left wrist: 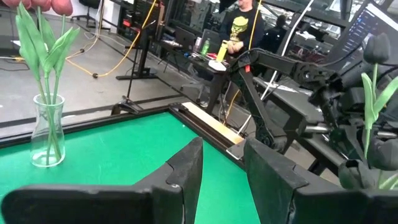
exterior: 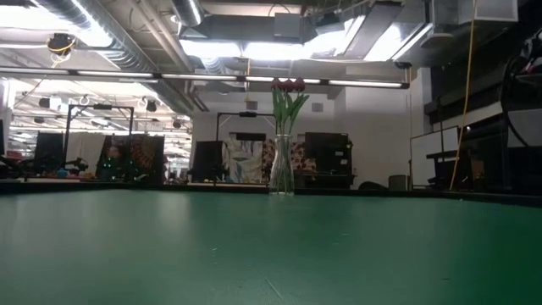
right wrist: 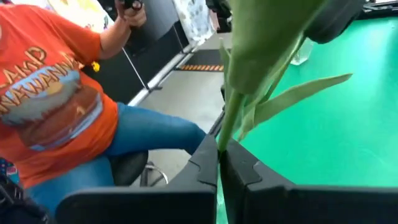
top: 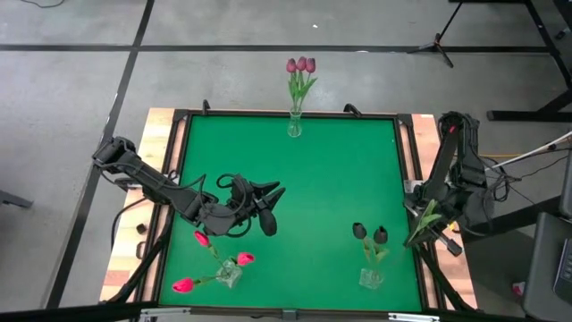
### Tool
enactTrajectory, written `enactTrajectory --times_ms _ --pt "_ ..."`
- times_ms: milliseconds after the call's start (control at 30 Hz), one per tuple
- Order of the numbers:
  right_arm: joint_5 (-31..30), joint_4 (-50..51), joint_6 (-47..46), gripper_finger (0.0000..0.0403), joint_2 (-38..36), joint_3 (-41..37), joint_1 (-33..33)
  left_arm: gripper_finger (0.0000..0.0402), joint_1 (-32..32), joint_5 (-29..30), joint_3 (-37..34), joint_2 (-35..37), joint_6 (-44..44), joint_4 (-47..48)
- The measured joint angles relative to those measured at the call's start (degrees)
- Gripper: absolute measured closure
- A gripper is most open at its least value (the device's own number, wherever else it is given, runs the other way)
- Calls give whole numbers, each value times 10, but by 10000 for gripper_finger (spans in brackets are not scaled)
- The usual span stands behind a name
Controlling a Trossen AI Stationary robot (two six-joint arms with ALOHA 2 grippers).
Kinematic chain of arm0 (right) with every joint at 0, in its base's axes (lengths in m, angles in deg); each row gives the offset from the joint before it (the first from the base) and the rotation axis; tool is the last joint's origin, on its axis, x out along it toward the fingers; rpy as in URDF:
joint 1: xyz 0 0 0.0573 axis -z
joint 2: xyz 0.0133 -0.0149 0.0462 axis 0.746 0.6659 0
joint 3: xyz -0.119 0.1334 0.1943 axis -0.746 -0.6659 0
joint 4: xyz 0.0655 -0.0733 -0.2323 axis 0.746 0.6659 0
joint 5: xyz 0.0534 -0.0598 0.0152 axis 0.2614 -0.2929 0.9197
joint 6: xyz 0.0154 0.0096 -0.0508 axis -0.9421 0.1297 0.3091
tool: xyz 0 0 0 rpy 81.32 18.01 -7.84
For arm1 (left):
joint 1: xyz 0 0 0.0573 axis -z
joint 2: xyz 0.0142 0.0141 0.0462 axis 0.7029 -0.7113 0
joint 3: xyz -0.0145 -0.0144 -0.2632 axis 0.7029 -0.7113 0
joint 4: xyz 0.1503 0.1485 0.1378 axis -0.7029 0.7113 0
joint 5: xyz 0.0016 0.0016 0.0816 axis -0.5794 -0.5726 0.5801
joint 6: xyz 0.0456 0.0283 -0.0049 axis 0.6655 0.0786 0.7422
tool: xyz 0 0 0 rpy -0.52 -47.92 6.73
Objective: Sort flowers into vase by color
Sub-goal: Put the black tulip into the bottom right transparent vase
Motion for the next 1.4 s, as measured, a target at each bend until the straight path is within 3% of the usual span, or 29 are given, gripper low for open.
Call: enactTrajectory --times_ms 267,1400 --pt "-2 -82 8 403 4 -43 0 285 0 0 0 0 -1 0" --pt "-7 -143 80 402 52 -49 1 285 0 0 0 0 -1 6"
